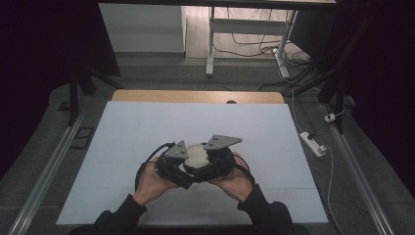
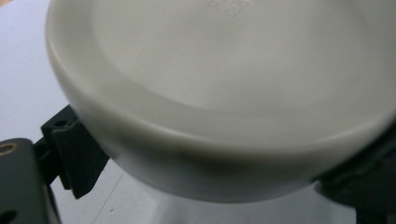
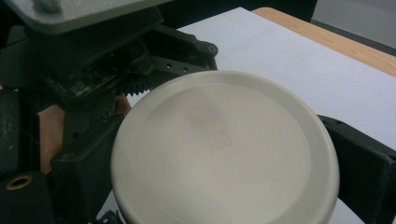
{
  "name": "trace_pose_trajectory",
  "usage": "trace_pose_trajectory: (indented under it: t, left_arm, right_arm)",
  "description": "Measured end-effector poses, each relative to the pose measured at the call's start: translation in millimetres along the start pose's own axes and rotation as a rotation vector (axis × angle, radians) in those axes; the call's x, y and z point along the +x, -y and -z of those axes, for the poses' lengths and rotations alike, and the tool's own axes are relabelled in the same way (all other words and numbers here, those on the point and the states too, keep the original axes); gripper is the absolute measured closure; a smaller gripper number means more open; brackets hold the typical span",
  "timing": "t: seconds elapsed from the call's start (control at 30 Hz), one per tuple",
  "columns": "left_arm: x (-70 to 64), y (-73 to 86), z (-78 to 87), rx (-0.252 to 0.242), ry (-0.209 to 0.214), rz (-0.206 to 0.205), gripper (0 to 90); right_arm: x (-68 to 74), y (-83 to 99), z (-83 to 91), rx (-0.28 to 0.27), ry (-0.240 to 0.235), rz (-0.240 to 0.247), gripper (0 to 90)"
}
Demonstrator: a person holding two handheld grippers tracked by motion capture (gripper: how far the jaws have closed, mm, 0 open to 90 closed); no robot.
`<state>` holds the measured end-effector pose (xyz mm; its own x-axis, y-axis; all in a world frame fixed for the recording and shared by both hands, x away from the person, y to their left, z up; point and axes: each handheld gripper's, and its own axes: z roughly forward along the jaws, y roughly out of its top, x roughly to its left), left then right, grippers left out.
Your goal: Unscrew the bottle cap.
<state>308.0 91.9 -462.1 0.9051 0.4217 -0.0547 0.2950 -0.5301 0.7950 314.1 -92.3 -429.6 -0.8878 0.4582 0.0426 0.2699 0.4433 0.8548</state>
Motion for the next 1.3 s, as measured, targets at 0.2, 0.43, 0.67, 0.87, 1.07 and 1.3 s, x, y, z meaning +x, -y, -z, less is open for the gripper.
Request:
trace_pose_trajectory:
  t: [0.2,0.43,0.67,0.87,1.07,1.3]
  left_arm:
    - [3.7,0.8,2.8,-0.005,0.076,-0.038,7.5]
    - [4.0,0.6,4.7,0.003,0.163,-0.095,7.5]
    - [0.6,0.3,5.9,-0.002,0.256,-0.156,7.5]
    - [1.0,-1.3,8.0,-0.012,0.196,-0.128,7.5]
    - [0.0,-2.4,6.8,-0.011,0.085,-0.056,7.4]
    - [-2.6,-4.5,5.8,-0.002,-0.009,-0.005,7.4]
  right_arm:
    - [-4.9,0.0,2.6,0.001,-0.084,0.023,7.1]
    - [-12.8,1.2,6.2,0.002,-0.232,0.063,7.1]
    - [-18.2,4.7,9.8,-0.014,-0.402,0.125,7.0]
    - [-17.3,3.5,12.2,-0.048,-0.35,0.103,2.2]
    - [-11.9,-4.3,20.9,-0.082,-0.174,0.04,0.0]
    - [1.4,-5.0,12.1,-0.041,-0.013,-0.012,0.0]
